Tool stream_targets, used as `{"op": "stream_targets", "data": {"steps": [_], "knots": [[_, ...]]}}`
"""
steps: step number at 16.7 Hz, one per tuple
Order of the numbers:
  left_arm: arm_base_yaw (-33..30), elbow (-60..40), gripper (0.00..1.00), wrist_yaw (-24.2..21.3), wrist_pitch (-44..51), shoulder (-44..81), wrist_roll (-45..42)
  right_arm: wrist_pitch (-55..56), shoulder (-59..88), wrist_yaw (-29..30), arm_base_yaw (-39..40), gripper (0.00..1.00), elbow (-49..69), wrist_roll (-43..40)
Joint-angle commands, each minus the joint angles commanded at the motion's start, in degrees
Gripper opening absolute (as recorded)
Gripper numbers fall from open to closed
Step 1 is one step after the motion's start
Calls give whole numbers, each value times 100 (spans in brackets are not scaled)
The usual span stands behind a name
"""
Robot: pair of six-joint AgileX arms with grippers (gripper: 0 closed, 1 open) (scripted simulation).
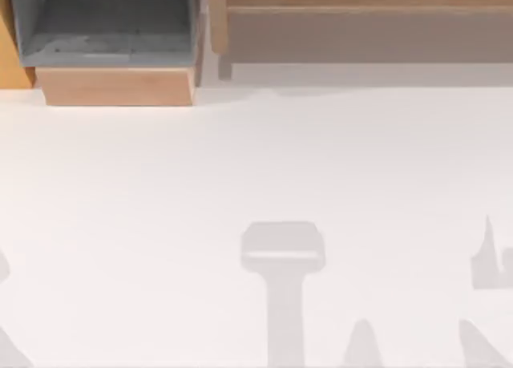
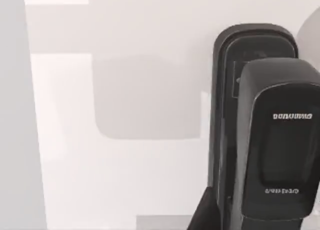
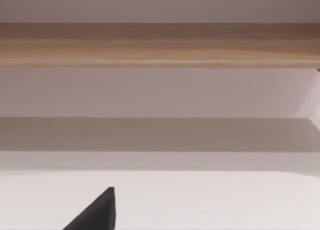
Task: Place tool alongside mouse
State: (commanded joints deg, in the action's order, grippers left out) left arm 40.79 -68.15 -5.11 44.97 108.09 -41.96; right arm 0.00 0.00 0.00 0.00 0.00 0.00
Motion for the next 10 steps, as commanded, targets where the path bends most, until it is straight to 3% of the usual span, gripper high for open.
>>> {"op": "stream_targets", "data": {"steps": [4, 10], "knots": [[0, 0, 98, 0, 0, 0, 0, 0, 0, 0, 0, 100, 0, 0], [0, 0, 100, 0, 0, 0, 0, 0, 0, 0, 0, 100, 0, 0]]}}
